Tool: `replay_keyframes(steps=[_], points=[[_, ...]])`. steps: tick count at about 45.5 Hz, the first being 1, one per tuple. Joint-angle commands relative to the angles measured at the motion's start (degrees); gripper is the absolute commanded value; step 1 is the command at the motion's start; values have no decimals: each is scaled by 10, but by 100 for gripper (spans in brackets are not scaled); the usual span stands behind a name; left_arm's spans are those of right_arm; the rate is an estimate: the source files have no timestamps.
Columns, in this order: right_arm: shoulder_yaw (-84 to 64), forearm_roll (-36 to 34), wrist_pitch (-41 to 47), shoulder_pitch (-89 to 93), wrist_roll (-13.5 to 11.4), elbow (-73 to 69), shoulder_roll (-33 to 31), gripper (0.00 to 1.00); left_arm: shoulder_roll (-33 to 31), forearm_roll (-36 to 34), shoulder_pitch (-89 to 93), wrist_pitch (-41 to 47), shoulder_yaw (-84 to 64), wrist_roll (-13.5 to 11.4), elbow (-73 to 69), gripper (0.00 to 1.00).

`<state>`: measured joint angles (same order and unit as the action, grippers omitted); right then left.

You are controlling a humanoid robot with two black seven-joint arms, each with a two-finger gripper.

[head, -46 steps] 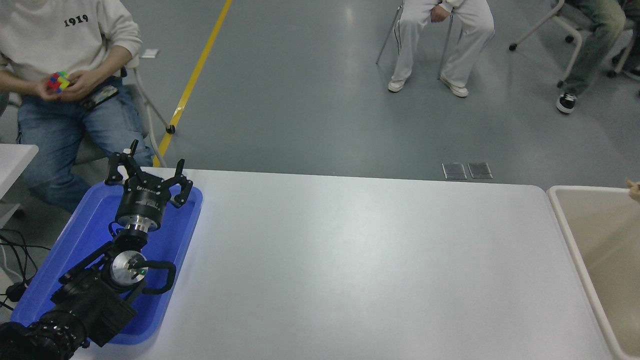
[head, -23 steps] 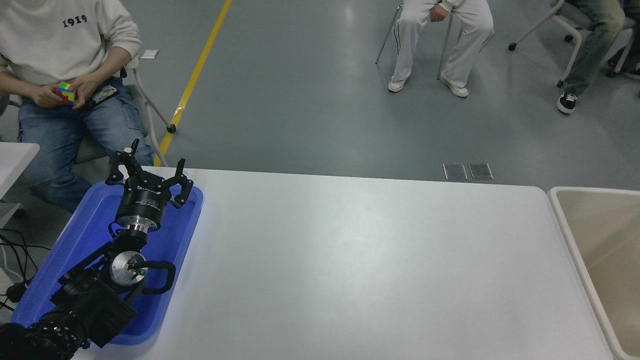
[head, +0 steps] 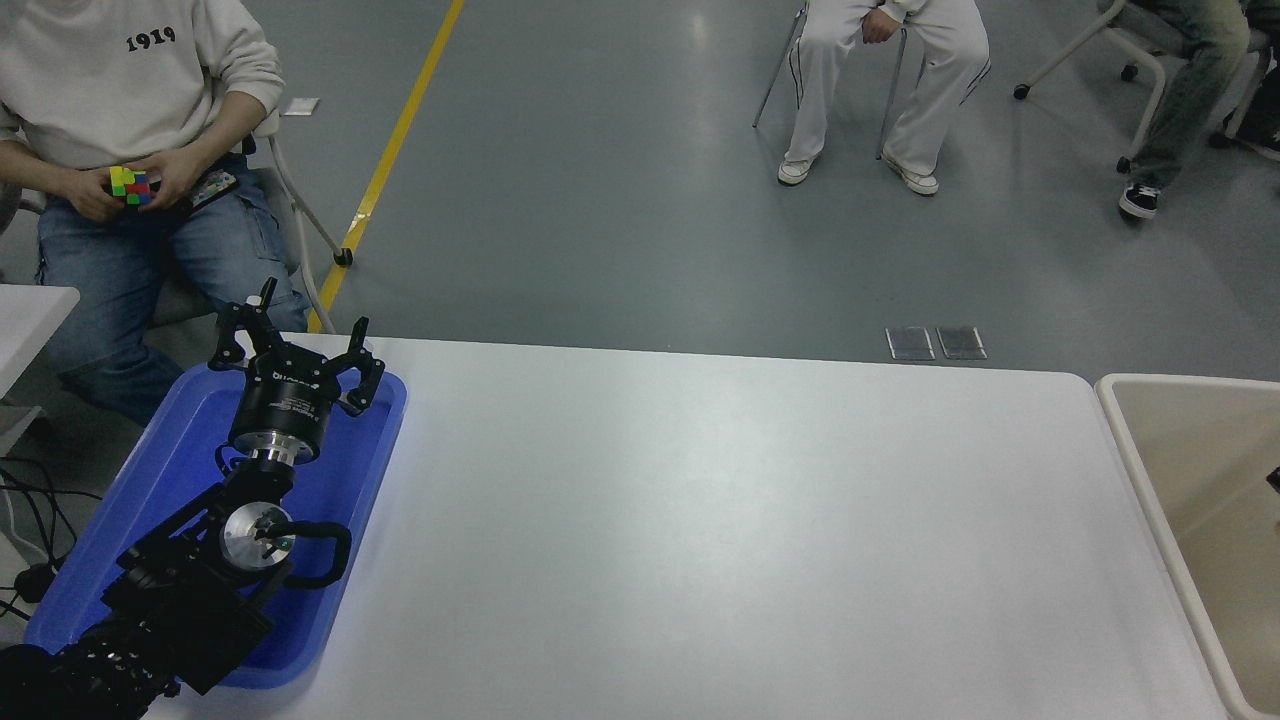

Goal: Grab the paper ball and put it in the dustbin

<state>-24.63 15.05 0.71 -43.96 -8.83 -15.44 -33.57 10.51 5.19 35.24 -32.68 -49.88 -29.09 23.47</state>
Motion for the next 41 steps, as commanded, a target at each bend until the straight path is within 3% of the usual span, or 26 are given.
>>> replay_keyframes(steps=[1,35,41], points=[[17,0,-55,44,1,57,58,0,0,0,0,0,0,0,0,100],[51,0,-97,66,1,61,61,0,0,0,0,0,0,0,0,100],[48,1,-99,64,1,62,55,70,0,0,0,0,0,0,0,100]])
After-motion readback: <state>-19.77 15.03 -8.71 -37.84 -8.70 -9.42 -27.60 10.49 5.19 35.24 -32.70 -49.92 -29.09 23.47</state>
